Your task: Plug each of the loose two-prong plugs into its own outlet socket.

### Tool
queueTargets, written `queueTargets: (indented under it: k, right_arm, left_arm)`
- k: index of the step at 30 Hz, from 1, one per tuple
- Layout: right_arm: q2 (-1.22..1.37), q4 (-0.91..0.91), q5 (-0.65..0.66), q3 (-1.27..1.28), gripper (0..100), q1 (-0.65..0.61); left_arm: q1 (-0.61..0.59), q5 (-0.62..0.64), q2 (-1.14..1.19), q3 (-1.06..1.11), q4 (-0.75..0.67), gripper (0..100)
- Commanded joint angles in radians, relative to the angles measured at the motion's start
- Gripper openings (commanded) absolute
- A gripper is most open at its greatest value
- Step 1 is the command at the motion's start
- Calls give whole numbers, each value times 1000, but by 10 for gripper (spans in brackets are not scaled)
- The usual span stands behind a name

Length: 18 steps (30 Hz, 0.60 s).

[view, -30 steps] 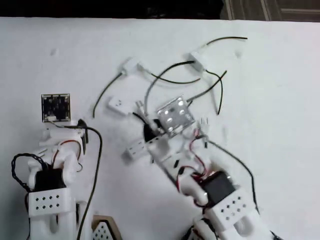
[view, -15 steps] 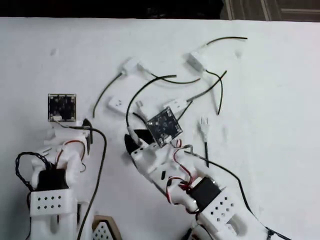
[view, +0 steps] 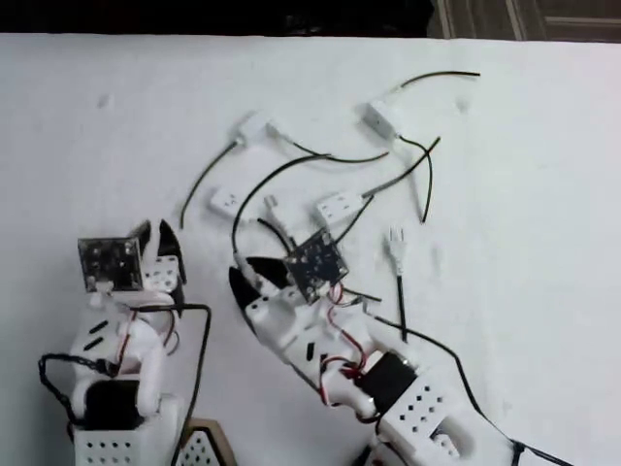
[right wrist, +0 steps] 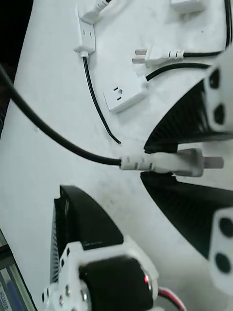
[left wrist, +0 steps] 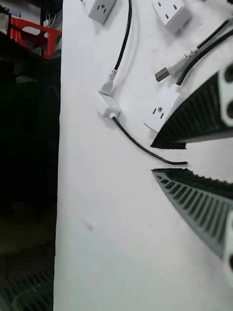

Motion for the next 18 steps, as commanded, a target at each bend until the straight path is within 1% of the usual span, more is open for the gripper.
queueTargets:
  k: [1,6,8,12,14,18]
  right_arm:
    - [-22,-28,-8,-9,19,-24]
    - [-22,-21,-2,-8,19,-56]
    - [-21,-19,0,5,19,-65]
    - [-21,-22,92,43,19,-87]
    - [-21,-21,107,51,19,-90]
    - [-12,-19,112,52,19,-85]
  left_arm:
    - [71,21,1,0,-14,99]
    - [163,17,1,2,-12,101]
    - [188,-17,1,0,3,99]
    - [225,-49,1,-2,17,98]
    - [245,-52,1,-2,17,98]
    - [289,-55,1,-37,86,98]
